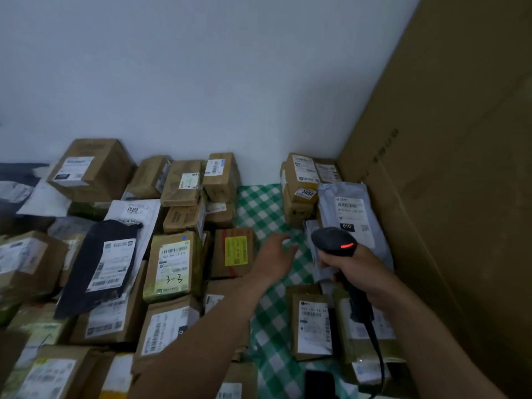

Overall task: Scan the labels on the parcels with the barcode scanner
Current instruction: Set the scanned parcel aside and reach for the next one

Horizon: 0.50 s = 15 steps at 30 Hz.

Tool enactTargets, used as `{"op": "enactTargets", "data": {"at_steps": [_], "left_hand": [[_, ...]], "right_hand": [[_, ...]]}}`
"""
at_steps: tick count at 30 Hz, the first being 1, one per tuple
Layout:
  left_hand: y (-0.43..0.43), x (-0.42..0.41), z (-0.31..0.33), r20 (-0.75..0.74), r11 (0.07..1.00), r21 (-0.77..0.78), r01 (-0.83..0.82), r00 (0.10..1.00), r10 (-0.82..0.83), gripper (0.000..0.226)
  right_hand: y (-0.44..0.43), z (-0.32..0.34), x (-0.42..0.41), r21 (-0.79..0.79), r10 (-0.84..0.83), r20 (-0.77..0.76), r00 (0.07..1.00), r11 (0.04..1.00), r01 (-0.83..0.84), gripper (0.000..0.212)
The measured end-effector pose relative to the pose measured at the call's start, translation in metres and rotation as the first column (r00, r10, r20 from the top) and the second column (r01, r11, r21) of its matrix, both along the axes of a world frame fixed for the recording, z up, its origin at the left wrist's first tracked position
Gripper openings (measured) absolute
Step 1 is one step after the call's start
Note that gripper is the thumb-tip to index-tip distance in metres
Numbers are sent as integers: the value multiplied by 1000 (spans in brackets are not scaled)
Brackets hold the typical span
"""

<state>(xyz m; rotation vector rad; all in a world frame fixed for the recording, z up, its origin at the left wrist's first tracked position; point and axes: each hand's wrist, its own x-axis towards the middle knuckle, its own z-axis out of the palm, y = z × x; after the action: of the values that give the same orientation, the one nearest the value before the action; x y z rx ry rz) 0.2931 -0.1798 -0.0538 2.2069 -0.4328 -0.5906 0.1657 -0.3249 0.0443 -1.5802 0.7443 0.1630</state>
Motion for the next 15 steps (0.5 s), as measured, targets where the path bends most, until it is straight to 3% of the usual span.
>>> {"op": "enactTargets", "data": {"at_steps": [4, 10, 12, 15], "left_hand": [[-50, -16, 28, -151, 995, -102, -2, 988, -14, 64], [-102, -30, 44, -450, 954, -213, -209, 888, 94, 67], [-108, -36, 39, -451, 937, -241, -253, 884, 123, 53], [-107, -44, 34, -449, 908, -260, -330, 873, 189, 54]], "right_hand": [[-22, -3, -21, -42, -119, 4, 993, 992, 120, 15], [-40, -7, -38, -26, -201, 45, 979, 979, 202, 10], [-45, -8, -42, -24, -214, 64, 975, 976, 216, 10], [-52, -13, -46, -33, -241, 69, 968, 969, 244, 11]]}}
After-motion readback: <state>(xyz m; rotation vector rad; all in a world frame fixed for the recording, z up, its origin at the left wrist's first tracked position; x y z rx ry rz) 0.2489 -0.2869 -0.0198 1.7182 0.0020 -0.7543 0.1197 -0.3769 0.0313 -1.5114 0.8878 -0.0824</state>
